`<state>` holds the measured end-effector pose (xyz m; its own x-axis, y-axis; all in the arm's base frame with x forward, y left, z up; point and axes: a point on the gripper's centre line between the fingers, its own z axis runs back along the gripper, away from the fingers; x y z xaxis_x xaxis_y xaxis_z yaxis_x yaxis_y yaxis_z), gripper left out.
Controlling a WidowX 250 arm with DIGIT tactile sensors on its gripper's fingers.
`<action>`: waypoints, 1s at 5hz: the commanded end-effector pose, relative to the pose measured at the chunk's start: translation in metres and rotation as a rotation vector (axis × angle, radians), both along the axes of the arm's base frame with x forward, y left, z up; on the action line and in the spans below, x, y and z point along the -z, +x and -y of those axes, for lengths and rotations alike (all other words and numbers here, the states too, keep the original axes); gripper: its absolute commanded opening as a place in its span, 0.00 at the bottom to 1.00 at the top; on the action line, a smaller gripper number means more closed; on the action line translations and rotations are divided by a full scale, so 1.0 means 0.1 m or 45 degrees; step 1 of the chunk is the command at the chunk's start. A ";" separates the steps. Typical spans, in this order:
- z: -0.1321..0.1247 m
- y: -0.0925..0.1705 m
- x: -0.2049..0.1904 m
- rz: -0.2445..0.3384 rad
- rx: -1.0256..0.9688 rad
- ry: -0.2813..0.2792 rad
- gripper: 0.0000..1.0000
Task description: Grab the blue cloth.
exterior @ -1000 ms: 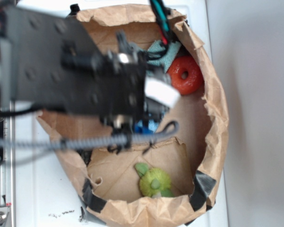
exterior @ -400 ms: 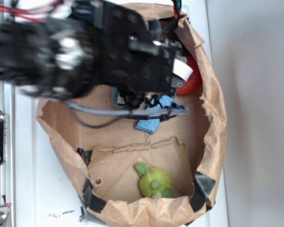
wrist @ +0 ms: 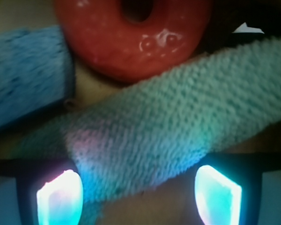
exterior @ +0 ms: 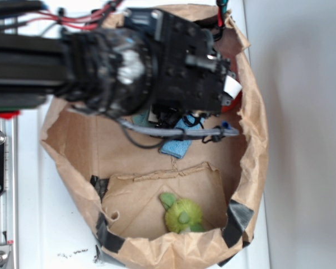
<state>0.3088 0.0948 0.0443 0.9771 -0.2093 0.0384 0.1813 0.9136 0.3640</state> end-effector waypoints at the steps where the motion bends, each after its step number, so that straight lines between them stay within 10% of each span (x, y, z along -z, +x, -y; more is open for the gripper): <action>1: 0.07 0.16 -0.08 0.044 0.013 -0.048 0.00; 5: 0.09 0.17 -0.10 0.067 -0.048 -0.122 0.00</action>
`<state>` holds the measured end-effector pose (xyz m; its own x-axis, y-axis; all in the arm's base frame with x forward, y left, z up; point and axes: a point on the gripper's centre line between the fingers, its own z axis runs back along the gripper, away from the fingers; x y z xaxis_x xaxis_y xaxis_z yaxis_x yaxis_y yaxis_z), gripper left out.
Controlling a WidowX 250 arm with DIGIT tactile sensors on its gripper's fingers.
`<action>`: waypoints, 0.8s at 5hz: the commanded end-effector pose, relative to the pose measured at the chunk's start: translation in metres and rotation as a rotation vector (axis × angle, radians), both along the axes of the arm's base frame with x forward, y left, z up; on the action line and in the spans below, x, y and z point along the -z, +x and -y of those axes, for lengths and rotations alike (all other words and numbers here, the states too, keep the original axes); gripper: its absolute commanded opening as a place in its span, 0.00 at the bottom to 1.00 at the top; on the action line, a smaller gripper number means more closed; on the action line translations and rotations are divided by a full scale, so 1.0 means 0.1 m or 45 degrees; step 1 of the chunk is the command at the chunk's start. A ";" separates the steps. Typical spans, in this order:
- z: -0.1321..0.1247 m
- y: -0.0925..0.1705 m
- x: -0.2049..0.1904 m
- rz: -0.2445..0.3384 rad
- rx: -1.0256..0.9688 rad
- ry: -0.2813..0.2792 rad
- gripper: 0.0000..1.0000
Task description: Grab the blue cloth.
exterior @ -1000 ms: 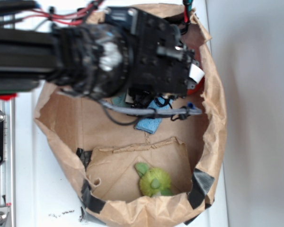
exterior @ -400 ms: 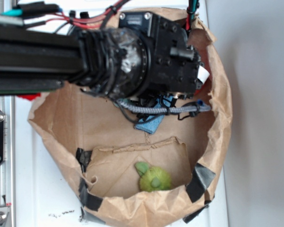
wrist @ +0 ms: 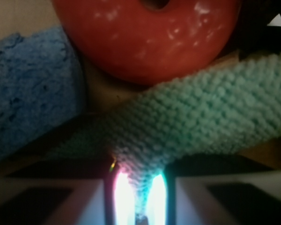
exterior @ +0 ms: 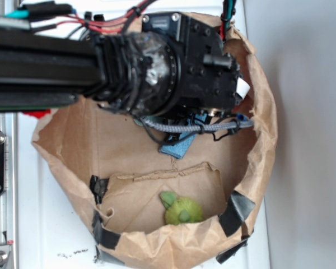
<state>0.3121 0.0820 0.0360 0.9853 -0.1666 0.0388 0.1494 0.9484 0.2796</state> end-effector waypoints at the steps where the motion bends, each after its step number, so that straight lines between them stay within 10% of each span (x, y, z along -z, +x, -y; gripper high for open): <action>1: -0.23 0.13 -0.43 0.118 -0.045 -0.051 0.00; 4: 0.11 -0.27 -1.21 0.222 0.120 -0.173 0.00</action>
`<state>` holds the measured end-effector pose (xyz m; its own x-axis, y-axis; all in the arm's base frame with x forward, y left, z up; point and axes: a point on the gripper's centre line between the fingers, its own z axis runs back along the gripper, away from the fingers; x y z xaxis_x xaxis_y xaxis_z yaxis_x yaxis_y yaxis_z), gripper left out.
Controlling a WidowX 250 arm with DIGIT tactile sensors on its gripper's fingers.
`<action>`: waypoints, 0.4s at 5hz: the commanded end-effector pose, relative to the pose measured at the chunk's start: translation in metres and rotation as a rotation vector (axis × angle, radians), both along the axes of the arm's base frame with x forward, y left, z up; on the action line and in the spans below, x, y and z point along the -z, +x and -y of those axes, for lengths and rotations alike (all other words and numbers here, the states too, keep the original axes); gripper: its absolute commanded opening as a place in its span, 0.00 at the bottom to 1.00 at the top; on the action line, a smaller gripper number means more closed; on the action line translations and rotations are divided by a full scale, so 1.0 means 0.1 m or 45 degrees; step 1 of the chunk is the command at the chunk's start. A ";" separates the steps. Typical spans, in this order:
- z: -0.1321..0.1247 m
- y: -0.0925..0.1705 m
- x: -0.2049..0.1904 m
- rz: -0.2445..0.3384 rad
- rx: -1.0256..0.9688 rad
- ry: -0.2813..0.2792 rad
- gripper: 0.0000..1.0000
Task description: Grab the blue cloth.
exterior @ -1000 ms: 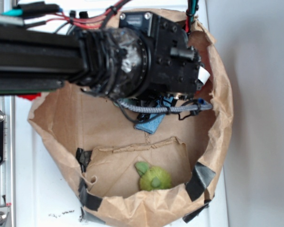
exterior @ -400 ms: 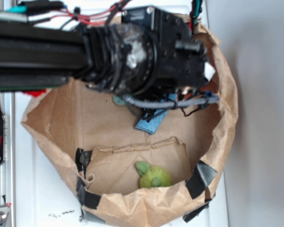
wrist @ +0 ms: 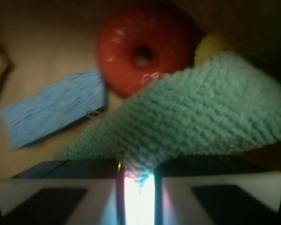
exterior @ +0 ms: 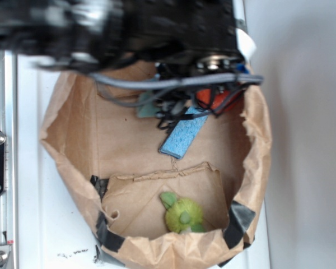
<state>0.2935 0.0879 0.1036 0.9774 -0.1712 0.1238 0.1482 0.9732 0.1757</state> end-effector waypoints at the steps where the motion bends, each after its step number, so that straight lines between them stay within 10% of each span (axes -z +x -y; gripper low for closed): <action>1: 0.35 -0.21 -0.74 0.163 0.139 -0.070 0.00; 2: 0.52 -0.31 -0.85 0.180 0.165 -0.088 0.00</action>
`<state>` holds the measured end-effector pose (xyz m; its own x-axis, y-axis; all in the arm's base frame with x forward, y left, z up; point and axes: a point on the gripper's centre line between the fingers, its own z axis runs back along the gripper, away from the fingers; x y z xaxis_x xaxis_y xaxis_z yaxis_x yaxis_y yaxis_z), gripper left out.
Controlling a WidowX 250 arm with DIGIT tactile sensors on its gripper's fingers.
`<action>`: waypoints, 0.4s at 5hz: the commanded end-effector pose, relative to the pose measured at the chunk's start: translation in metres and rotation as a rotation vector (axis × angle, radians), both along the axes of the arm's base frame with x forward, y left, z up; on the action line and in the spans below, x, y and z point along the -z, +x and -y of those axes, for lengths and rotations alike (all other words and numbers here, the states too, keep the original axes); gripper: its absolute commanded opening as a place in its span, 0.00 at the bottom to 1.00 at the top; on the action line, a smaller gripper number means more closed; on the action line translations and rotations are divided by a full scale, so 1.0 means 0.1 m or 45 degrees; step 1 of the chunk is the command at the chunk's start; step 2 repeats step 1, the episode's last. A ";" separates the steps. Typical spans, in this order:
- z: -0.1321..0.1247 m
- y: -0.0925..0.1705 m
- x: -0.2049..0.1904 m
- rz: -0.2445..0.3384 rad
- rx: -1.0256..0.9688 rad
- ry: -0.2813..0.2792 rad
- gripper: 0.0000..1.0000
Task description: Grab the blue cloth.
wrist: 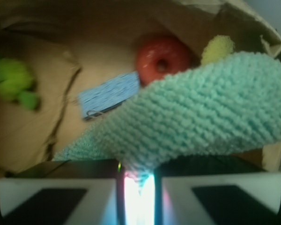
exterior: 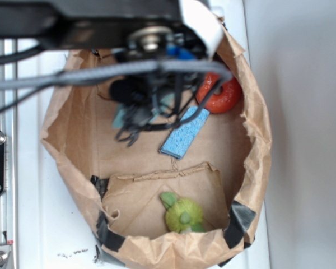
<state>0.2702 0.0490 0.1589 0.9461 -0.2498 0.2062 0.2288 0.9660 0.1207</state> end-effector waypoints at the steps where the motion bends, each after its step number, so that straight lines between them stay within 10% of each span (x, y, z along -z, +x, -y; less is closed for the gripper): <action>1: 0.26 -0.10 -0.32 0.079 0.065 0.009 0.00; 2: 0.26 -0.10 -0.32 0.079 0.065 0.009 0.00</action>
